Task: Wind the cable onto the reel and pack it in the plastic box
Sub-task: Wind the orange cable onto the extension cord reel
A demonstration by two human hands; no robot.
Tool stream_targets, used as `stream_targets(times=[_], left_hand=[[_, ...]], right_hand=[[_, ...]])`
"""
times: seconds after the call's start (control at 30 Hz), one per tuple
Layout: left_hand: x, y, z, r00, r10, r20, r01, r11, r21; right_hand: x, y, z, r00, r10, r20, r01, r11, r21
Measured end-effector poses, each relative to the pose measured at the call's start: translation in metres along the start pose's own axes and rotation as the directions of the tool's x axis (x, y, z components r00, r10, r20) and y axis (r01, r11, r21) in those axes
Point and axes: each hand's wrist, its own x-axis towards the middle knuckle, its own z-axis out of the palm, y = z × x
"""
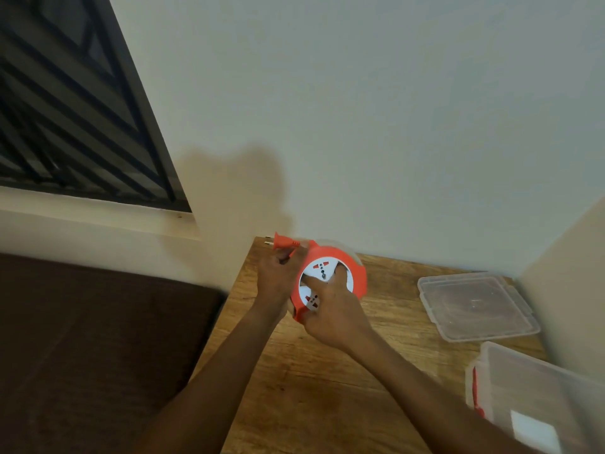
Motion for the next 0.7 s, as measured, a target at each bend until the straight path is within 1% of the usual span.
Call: stream_targets(times=[0.1,0.17,0.2,0.23,0.3,0.33,0.37,0.4,0.43,0.47,0.5,0.53,0.57,0.6,0.63,0.67,0.7], left_hand=[[-0.002,-0.002,0.002,0.999,0.030,0.010,-0.031,0.997,0.069],[0.000,-0.004,0.003,1.000,0.008,0.022,-0.009,0.998,0.059],[0.001,-0.004,0.001,0.999,-0.013,0.031,0.011,0.999,0.037],[0.002,-0.003,-0.002,0.998,-0.041,0.037,0.041,0.999,0.001],[0.005,0.002,-0.009,0.993,-0.106,0.046,0.109,0.991,-0.078],[0.007,0.004,-0.012,0.991,-0.119,0.055,0.124,0.988,-0.097],[0.008,0.006,-0.015,0.990,-0.119,0.069,0.126,0.986,-0.108],[0.009,0.007,-0.015,0.989,-0.119,0.090,0.130,0.984,-0.120],[0.009,0.007,-0.016,0.987,-0.123,0.107,0.137,0.981,-0.137],[0.010,0.007,-0.015,0.984,-0.130,0.119,0.149,0.975,-0.165],[0.012,0.005,-0.014,0.982,-0.140,0.126,0.163,0.967,-0.194],[0.014,0.003,-0.014,0.981,-0.147,0.128,0.173,0.960,-0.221],[0.018,-0.001,-0.014,0.981,-0.155,0.120,0.182,0.947,-0.265],[0.023,-0.005,-0.016,0.980,-0.169,0.102,0.194,0.925,-0.328],[0.028,-0.007,-0.020,0.978,-0.192,0.085,0.210,0.899,-0.385],[0.032,-0.010,-0.026,0.974,-0.207,0.094,0.228,0.892,-0.391],[0.034,-0.011,-0.032,0.971,-0.202,0.126,0.233,0.916,-0.328]], right_hand=[[-0.003,-0.004,0.000,0.998,0.058,0.019,-0.060,0.986,0.157],[-0.004,0.003,-0.008,1.000,0.024,-0.010,-0.021,0.973,0.230],[-0.005,0.007,-0.014,0.998,-0.006,-0.064,0.023,0.963,0.267],[-0.006,0.011,-0.021,0.989,-0.031,-0.147,0.074,0.951,0.302],[-0.007,0.025,-0.035,0.931,-0.054,-0.360,0.170,0.939,0.300],[-0.006,0.035,-0.039,0.901,-0.034,-0.433,0.177,0.939,0.296],[-0.005,0.046,-0.041,0.894,0.025,-0.448,0.148,0.926,0.346],[-0.004,0.055,-0.043,0.922,0.113,-0.370,0.083,0.876,0.476],[-0.005,0.059,-0.042,0.961,0.188,-0.202,-0.009,0.754,0.657],[-0.004,0.061,-0.036,0.982,0.191,-0.009,-0.104,0.576,0.811],[-0.003,0.064,-0.029,0.975,0.172,0.139,-0.198,0.394,0.897],[-0.002,0.068,-0.020,0.962,0.170,0.215,-0.253,0.248,0.935],[0.000,0.071,-0.012,0.952,0.185,0.245,-0.273,0.146,0.951],[0.003,0.074,-0.005,0.946,0.203,0.254,-0.273,0.072,0.959],[0.006,0.075,0.000,0.939,0.222,0.262,-0.274,0.022,0.962],[0.008,0.076,0.004,0.931,0.242,0.273,-0.282,0.003,0.959],[0.011,0.077,0.008,0.923,0.258,0.285,-0.296,0.008,0.955]])
